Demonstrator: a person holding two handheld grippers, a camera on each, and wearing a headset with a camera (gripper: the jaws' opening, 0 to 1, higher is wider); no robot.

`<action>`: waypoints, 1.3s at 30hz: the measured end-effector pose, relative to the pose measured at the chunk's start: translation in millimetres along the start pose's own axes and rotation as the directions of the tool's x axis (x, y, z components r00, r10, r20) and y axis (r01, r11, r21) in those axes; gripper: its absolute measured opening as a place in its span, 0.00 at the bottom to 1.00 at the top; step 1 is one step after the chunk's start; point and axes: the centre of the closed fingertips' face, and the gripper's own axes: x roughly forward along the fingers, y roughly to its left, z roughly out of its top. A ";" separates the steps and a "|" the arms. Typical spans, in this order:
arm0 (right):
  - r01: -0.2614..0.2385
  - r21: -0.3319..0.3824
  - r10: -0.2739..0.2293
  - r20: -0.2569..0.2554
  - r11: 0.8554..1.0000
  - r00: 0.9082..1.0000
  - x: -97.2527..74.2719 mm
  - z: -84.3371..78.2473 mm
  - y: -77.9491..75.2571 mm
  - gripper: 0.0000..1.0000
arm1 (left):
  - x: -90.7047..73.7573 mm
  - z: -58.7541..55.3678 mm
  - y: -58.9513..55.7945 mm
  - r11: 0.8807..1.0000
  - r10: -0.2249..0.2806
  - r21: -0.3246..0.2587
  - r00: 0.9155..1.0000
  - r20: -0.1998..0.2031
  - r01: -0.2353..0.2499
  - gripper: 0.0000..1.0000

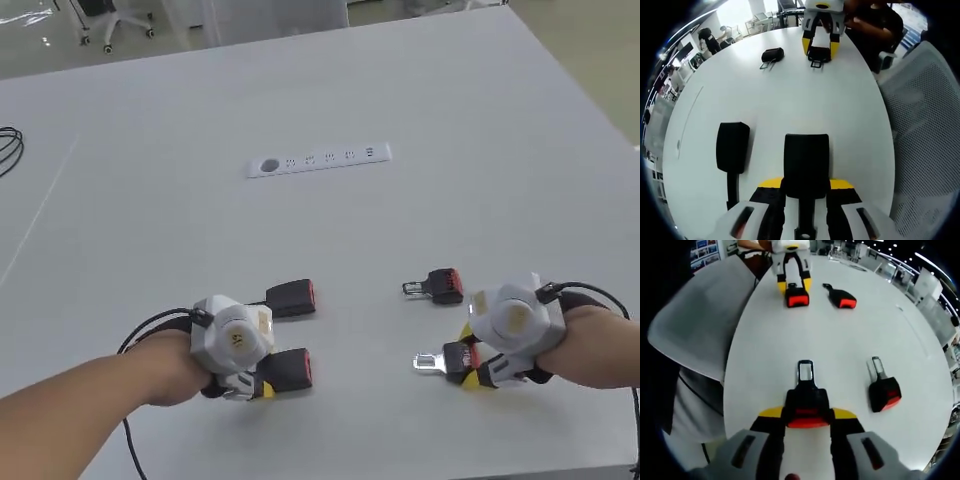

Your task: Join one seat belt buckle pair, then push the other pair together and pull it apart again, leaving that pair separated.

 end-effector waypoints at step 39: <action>-0.030 -0.066 0.034 0.054 0.997 0.998 57.7 118.7 12.7 0.34 | 1.8 0.9 0.1 0.999 -0.034 0.040 0.999 -0.018 0.035 0.32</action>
